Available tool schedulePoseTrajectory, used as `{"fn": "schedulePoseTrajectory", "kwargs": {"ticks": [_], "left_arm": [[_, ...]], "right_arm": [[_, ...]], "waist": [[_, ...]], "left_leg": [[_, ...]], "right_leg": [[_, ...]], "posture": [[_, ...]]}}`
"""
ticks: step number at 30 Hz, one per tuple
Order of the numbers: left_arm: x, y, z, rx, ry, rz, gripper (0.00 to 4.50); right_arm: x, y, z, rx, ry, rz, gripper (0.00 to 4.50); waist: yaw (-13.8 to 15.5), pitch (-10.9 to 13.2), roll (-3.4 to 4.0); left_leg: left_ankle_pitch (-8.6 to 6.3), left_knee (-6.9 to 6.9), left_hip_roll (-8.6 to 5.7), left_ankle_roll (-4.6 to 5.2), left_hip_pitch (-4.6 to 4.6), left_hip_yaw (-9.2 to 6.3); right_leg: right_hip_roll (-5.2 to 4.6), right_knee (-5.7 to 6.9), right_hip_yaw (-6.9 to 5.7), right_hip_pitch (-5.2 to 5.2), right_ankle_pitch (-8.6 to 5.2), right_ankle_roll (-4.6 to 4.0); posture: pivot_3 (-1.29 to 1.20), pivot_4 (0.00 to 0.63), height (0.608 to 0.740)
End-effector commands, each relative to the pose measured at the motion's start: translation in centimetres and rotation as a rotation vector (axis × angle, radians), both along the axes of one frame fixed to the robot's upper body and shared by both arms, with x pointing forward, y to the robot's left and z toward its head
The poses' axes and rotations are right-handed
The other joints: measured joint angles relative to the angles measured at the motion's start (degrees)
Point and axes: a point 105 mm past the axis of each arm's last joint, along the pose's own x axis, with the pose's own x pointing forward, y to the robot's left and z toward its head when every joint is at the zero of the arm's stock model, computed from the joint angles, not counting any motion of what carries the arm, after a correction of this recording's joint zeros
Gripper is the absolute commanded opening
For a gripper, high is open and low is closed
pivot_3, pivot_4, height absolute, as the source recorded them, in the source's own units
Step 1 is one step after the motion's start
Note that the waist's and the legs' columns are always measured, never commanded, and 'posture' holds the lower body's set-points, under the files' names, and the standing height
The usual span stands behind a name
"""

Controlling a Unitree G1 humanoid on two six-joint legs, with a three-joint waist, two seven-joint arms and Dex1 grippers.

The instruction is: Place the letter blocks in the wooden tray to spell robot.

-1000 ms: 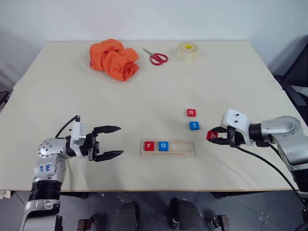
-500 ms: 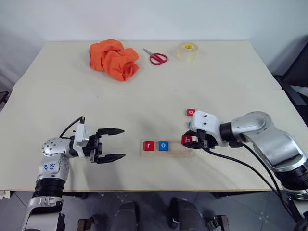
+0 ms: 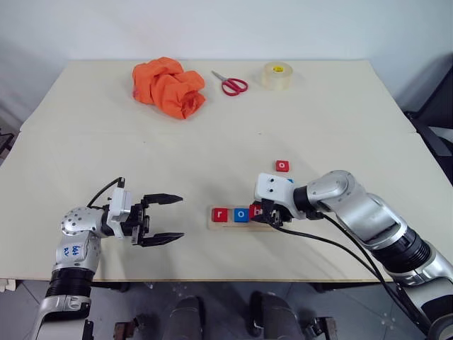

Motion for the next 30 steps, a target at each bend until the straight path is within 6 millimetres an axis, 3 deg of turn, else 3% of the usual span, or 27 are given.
{"fn": "schedulePoseTrajectory", "kwargs": {"ticks": [1,20,21,28,30], "left_arm": [[-0.3,0.3,0.7,0.004,-0.037,0.0,4.5],[-0.1,0.2,0.8,-0.004,-0.042,0.007,4.5],[0.0,0.2,0.8,-0.004,-0.042,0.008,4.5],[0.2,0.3,0.8,-0.004,-0.043,0.012,4.5],[0.3,0.2,0.9,-0.004,-0.043,0.011,4.5]], "right_arm": [[0.2,0.3,0.5,-0.002,-0.038,0.021,1.47],[-0.7,1.2,0.2,0.005,-0.006,0.095,1.47],[-0.7,1.3,0.4,0.007,-0.008,0.1,2.18],[-0.7,1.6,1.3,0.024,-0.029,0.108,4.46],[-0.7,1.5,1.7,0.032,-0.037,0.102,4.46]], "waist": [[0.0,0.0,0.0],[0.0,0.0,0.0],[0.0,0.0,0.0],[0.0,0.0,0.0],[0.0,0.0,0.0]], "left_leg": [[0.0,0.0,0.0,0.0,0.0,0.0],[0.0,0.0,0.01,0.0,0.0,0.0],[0.0,0.0,0.0,0.0,0.0,0.0],[0.0,-0.01,0.01,0.0,0.0,0.0],[0.0,0.0,0.01,0.0,0.0,0.0]], "right_leg": [[0.0,0.0,0.0,0.0,0.0,0.0],[0.01,0.0,0.0,0.0,0.0,0.0],[0.01,0.0,0.0,0.0,0.0,0.0],[0.01,0.0,0.0,-0.01,0.0,0.0],[0.01,0.0,0.0,-0.01,0.0,0.0]], "posture": [[0.0,0.15,0.74],[0.0,0.15,0.74],[0.0,0.15,0.74],[0.0,0.15,0.74],[0.0,0.15,0.74]]}}
